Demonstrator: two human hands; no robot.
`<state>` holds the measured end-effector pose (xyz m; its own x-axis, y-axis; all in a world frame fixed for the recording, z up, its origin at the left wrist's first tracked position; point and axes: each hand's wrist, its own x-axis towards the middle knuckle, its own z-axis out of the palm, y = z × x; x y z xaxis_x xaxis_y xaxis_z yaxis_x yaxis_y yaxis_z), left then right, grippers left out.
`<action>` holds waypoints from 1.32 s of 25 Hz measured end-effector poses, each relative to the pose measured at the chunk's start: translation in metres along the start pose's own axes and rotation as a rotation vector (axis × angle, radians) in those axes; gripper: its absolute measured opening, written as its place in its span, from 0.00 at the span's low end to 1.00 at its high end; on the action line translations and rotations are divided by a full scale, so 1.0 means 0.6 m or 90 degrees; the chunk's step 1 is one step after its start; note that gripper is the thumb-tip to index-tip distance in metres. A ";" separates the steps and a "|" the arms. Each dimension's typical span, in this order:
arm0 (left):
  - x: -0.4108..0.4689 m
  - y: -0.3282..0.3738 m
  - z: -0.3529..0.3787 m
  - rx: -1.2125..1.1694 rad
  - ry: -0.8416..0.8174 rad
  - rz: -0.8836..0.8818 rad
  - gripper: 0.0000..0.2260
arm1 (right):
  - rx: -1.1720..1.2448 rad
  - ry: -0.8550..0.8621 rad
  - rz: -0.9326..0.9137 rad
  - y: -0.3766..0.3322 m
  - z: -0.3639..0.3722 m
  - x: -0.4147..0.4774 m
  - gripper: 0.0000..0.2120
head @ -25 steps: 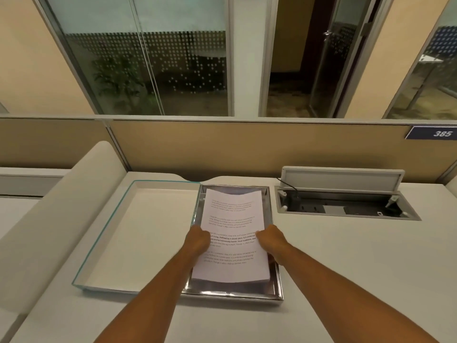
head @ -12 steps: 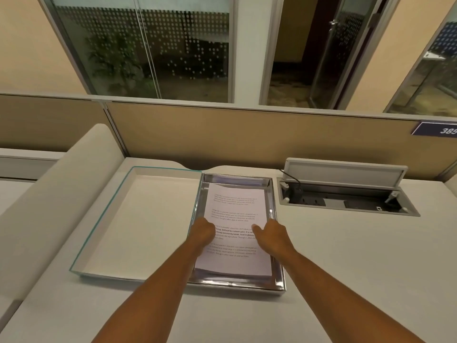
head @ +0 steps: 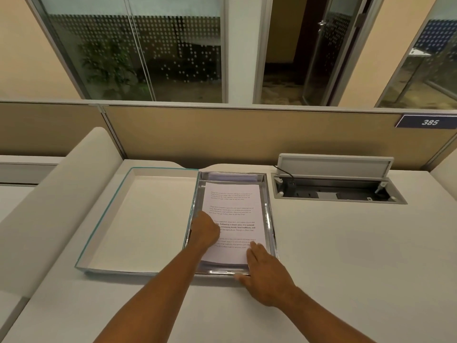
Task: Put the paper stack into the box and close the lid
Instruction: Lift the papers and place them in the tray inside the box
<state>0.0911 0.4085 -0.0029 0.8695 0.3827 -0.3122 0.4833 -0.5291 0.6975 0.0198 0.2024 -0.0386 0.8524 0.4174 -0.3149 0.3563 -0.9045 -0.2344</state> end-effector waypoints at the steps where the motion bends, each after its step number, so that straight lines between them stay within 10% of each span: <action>1: -0.008 0.000 0.001 0.022 0.011 0.008 0.18 | -0.010 -0.006 -0.003 0.002 0.008 0.000 0.47; 6: -0.054 -0.029 0.010 0.324 0.014 0.164 0.31 | -0.031 0.007 -0.005 0.004 0.028 0.003 0.49; 25: -0.091 -0.089 -0.027 0.412 -0.115 0.362 0.28 | -0.035 -0.002 -0.002 0.004 0.020 0.005 0.47; 29: -0.100 -0.118 -0.065 0.294 0.097 0.345 0.30 | -0.034 -0.002 -0.006 0.003 0.018 0.004 0.46; 33: -0.102 -0.189 -0.122 0.124 0.432 0.002 0.46 | -0.035 -0.009 -0.013 0.003 0.014 0.003 0.46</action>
<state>-0.0246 0.5004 -0.0156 0.6459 0.7355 0.2047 0.5457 -0.6322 0.5500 0.0187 0.2026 -0.0473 0.8392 0.4370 -0.3238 0.3947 -0.8989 -0.1902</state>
